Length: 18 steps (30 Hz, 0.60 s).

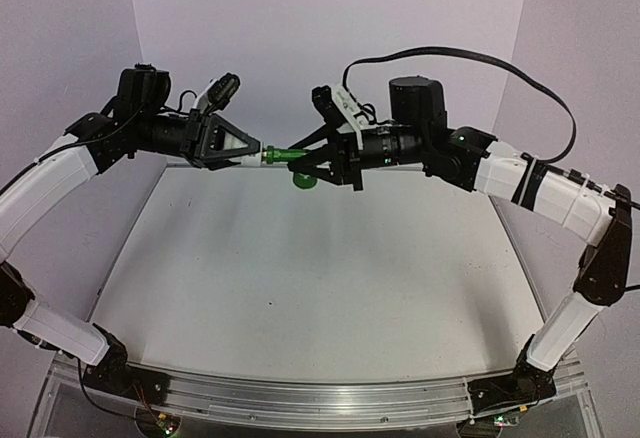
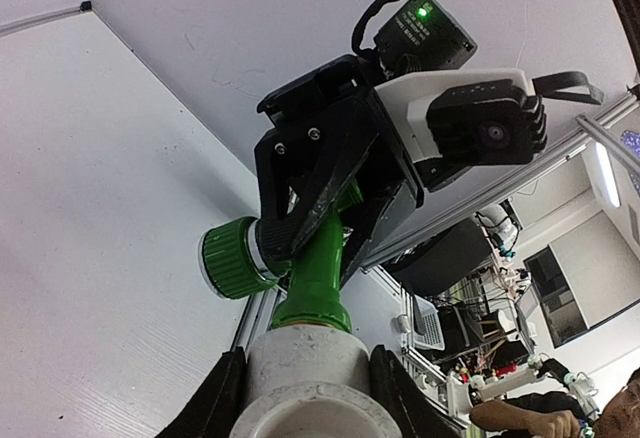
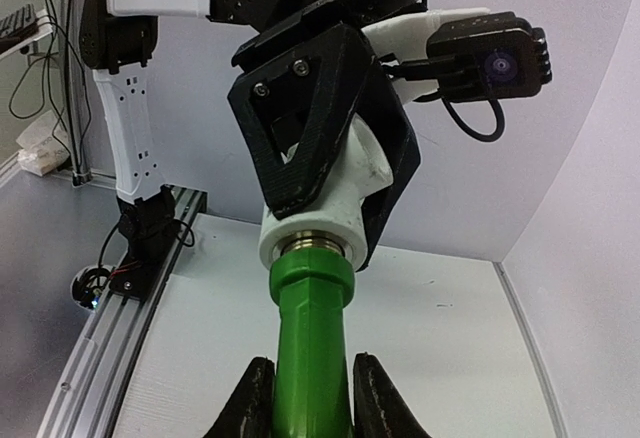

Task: Install the water faucets

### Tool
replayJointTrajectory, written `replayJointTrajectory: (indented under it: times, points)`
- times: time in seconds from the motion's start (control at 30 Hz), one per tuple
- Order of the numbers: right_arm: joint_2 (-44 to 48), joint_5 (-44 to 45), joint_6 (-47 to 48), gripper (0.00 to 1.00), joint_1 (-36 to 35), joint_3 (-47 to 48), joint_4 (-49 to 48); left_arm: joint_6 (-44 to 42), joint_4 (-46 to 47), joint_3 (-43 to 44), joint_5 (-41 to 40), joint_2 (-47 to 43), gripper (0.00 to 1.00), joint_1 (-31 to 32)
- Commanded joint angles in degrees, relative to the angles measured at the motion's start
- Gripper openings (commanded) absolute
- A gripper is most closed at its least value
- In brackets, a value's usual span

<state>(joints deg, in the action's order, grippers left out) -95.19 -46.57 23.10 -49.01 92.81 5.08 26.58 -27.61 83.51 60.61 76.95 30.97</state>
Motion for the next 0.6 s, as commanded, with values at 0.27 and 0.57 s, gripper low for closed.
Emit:
replayJointTrajectory:
  times: [0.27,0.57]
  points:
    - [-3.66,-10.29,-13.35,0.0,-0.56,6.96,-14.21,-9.1,-3.6,3.07,-5.68,1.34,0.0,1.62]
    - [-7.12,-15.5,-21.28,0.0,0.86,9.94,-17.51,-14.66,-4.16,2.78,-4.51,1.6,0.0,2.19]
